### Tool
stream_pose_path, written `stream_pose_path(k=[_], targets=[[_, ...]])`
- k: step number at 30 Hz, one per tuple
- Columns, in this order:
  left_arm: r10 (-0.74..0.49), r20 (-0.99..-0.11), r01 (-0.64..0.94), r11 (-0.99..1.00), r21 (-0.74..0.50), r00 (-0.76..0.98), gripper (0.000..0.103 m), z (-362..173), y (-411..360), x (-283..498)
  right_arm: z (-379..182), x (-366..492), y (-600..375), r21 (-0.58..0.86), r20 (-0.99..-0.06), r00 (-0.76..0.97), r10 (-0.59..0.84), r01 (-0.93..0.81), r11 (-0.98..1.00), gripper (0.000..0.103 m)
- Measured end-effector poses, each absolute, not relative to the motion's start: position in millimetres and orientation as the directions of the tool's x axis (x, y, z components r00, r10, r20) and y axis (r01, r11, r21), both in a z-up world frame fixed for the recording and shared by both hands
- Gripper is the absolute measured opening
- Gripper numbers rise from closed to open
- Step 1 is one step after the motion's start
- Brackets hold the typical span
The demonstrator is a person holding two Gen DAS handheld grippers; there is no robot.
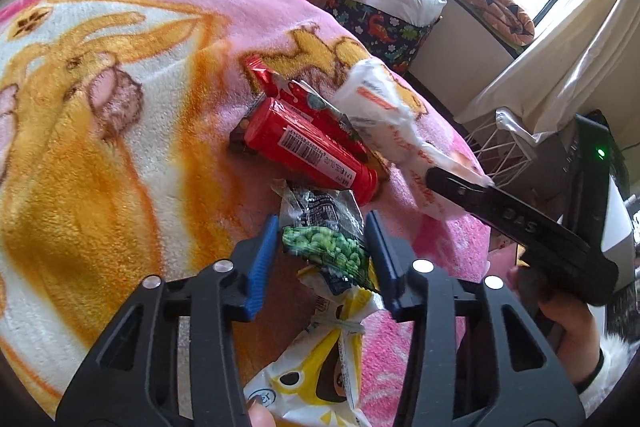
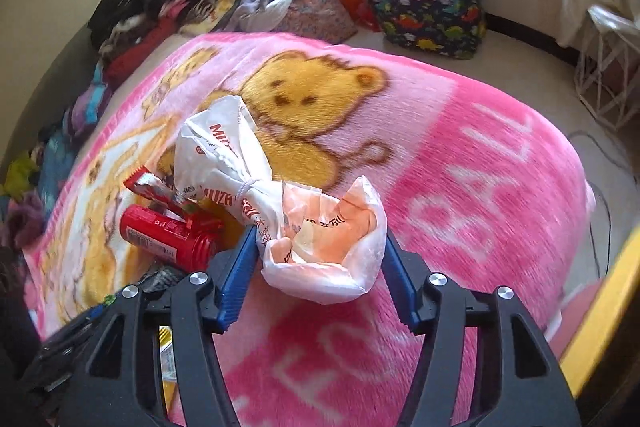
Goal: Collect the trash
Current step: 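Grasp the white plastic bag with the right tool while the left tool grasps the green snack bag, then carry the white plastic bag and green snack bag over the yellow bin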
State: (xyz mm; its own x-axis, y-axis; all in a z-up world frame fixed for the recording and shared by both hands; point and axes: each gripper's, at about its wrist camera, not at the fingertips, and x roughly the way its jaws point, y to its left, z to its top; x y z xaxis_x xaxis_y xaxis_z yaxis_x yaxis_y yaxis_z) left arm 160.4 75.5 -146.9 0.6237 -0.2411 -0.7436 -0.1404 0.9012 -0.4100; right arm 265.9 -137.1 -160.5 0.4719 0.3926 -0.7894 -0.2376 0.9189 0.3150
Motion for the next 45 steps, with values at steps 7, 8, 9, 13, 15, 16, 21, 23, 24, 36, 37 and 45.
stream_pose_path(k=[7, 8, 9, 13, 15, 16, 21, 23, 24, 36, 37, 45], targets=[[-0.249, -0.724, -0.1, 0.91, -0.402, 0.643, 0.025, -136.8, 66.3, 157.3, -143.5, 241.5, -172.5, 0.333, -0.757, 0.541, 0.366, -0.162, 0.929, 0.057], [-0.249, -0.72, -0.094, 0.912, -0.4, 0.648, 0.025, -134.5, 64.9, 156.8, -141.1, 239.5, -173.6, 0.337, -0.753, 0.545, 0.368, -0.16, 0.928, 0.057], [-0.25, -0.715, -0.088, 0.913, -0.399, 0.653, 0.024, -131.7, 63.2, 155.9, -137.1, 235.1, -177.9, 0.341, -0.746, 0.553, 0.371, -0.16, 0.926, 0.057], [-0.251, -0.698, -0.062, 0.919, -0.39, 0.671, 0.021, -120.4, 56.3, 152.9, -125.9, 221.5, -187.7, 0.344, -0.726, 0.577, 0.375, -0.169, 0.924, 0.057], [-0.257, -0.69, -0.05, 0.919, -0.39, 0.677, 0.02, -114.8, 52.9, 151.7, -121.1, 214.4, -191.1, 0.348, -0.718, 0.584, 0.379, -0.171, 0.922, 0.057], [-0.257, -0.686, -0.044, 0.92, -0.389, 0.68, 0.02, -111.8, 51.0, 151.1, -119.0, 210.9, -193.7, 0.351, -0.713, 0.588, 0.382, -0.173, 0.92, 0.057], [-0.269, -0.665, -0.012, 0.923, -0.386, 0.697, 0.02, -97.7, 41.5, 147.9, -108.4, 196.8, -206.4, 0.375, -0.69, 0.604, 0.398, -0.172, 0.911, 0.057], [-0.271, -0.659, 0.0, 0.925, -0.38, 0.702, 0.02, -92.9, 37.2, 146.8, -104.3, 192.9, -211.0, 0.382, -0.683, 0.611, 0.401, -0.17, 0.908, 0.057], [-0.273, -0.655, 0.006, 0.925, -0.379, 0.705, 0.02, -90.5, 35.2, 146.0, -102.1, 190.7, -213.1, 0.386, -0.679, 0.613, 0.403, -0.17, 0.907, 0.057], [-0.298, -0.624, 0.059, 0.926, -0.373, 0.723, 0.02, -70.8, 18.2, 137.9, -85.9, 172.5, -232.7, 0.397, -0.652, 0.646, 0.397, -0.155, 0.905, 0.057], [-0.3, -0.621, 0.064, 0.926, -0.373, 0.724, 0.02, -69.2, 16.9, 137.4, -84.9, 171.8, -234.0, 0.397, -0.65, 0.648, 0.396, -0.154, 0.905, 0.057], [-0.323, -0.605, 0.1, 0.923, -0.372, 0.727, 0.02, -59.4, 4.8, 131.2, -78.7, 160.6, -246.9, 0.4, -0.637, 0.671, 0.38, -0.134, 0.907, 0.057]])
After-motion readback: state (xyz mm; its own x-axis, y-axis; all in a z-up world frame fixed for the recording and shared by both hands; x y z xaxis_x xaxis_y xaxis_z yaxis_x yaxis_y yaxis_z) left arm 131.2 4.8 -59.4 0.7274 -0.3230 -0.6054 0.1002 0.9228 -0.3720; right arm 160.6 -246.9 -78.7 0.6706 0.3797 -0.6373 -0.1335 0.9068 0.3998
